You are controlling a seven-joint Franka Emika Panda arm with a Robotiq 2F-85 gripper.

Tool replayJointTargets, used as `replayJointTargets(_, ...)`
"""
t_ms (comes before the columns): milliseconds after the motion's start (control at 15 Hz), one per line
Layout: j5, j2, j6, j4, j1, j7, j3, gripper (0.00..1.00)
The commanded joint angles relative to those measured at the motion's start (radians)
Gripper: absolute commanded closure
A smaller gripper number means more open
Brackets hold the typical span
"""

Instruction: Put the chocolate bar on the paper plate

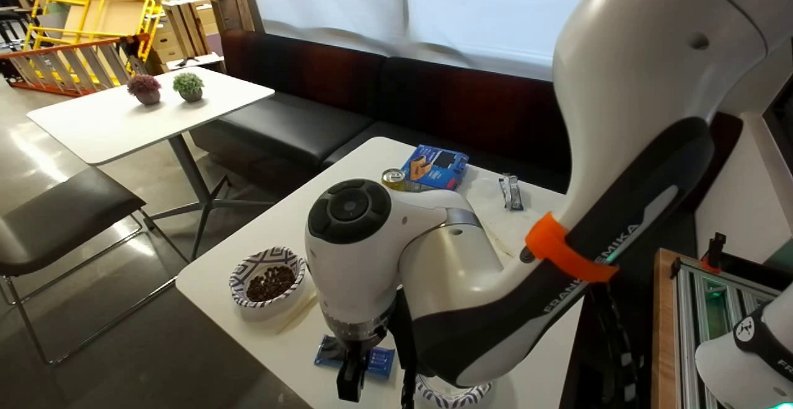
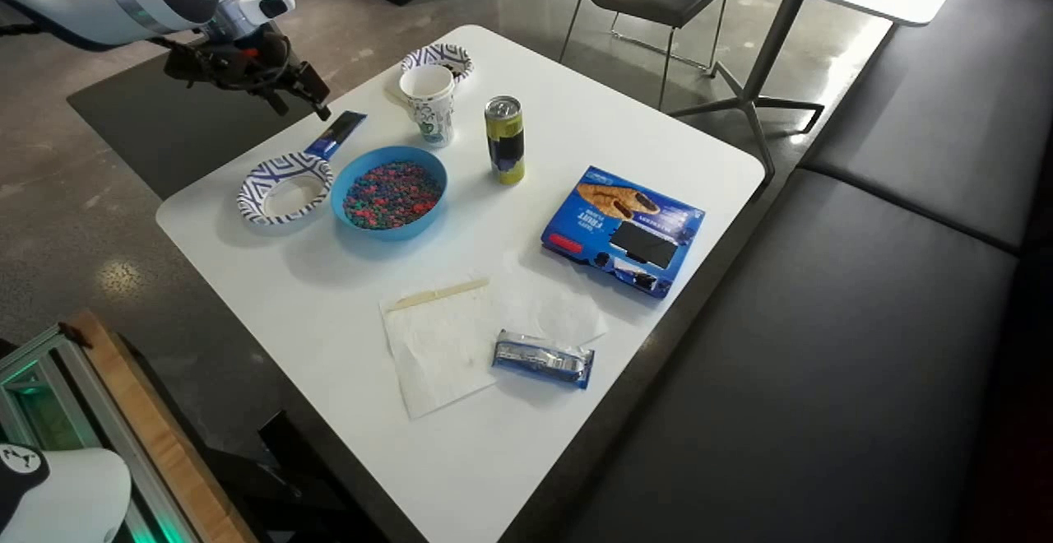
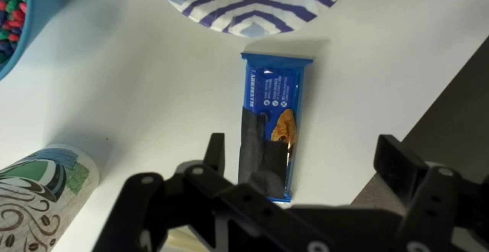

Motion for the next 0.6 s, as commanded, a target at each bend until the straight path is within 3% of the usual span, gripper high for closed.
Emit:
replayJointTargets(0,0.057,0.039,0.001,0.031,-0.022,-0.052,-0.001,0.00)
replayJointTargets(133,0.088,0.056,0.005,0.040,-0.042,-0.090,0.005,0.03)
replayJointTargets(200,0.105,0.068,0.006,0.048,-0.053,-0.118,0.011,0.10)
replayJointTargets(533,0.142,0.131,-0.005,0.096,-0.058,-0.200,0.015,0.07)
